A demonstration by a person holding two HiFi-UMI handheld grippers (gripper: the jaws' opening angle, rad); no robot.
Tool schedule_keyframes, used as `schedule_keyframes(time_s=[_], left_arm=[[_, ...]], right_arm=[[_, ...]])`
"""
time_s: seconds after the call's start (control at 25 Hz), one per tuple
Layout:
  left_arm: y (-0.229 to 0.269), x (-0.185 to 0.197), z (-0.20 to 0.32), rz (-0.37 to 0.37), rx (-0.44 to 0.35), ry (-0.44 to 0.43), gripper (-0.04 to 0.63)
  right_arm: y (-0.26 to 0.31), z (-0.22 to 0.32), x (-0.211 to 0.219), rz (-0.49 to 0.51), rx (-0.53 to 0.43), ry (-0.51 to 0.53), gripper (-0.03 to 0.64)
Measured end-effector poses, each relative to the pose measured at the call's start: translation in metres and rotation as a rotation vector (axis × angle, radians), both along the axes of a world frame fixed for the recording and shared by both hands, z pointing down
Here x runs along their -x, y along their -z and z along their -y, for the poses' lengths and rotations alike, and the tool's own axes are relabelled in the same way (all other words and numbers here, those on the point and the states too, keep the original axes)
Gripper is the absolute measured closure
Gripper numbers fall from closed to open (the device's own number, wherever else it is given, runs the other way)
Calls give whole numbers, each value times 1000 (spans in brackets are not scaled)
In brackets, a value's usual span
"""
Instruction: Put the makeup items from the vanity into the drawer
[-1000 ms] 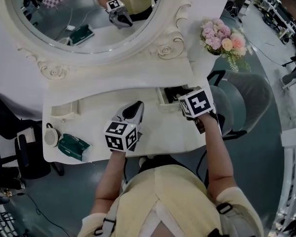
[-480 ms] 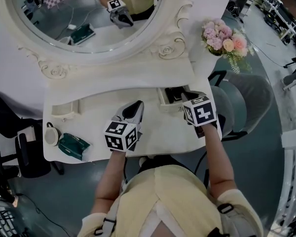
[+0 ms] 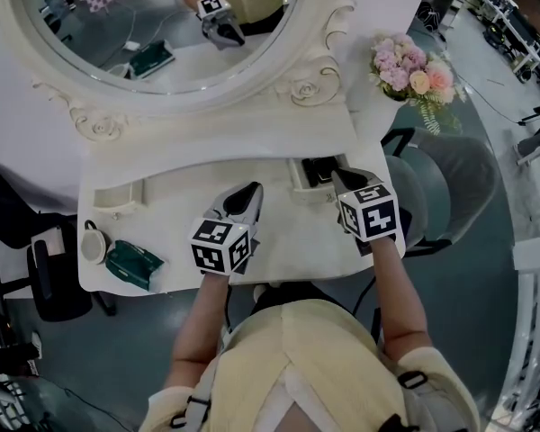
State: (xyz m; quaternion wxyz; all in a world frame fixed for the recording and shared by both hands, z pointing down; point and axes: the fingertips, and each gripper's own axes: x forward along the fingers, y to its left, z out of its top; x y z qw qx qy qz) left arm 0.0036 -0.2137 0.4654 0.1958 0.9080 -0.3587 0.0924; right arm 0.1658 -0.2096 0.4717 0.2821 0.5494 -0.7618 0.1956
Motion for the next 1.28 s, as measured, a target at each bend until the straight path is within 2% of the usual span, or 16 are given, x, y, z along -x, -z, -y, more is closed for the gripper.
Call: schedule_keyframes(time_s=[0.4, 1.28], left_arm=[[-3, 0, 0, 7, 8, -4, 588], [-6, -1, -1, 10, 14, -2, 588]], right_arm=[[-1, -4, 7, 140, -9, -19, 617], [1, -2, 11, 179, -16, 9, 615]])
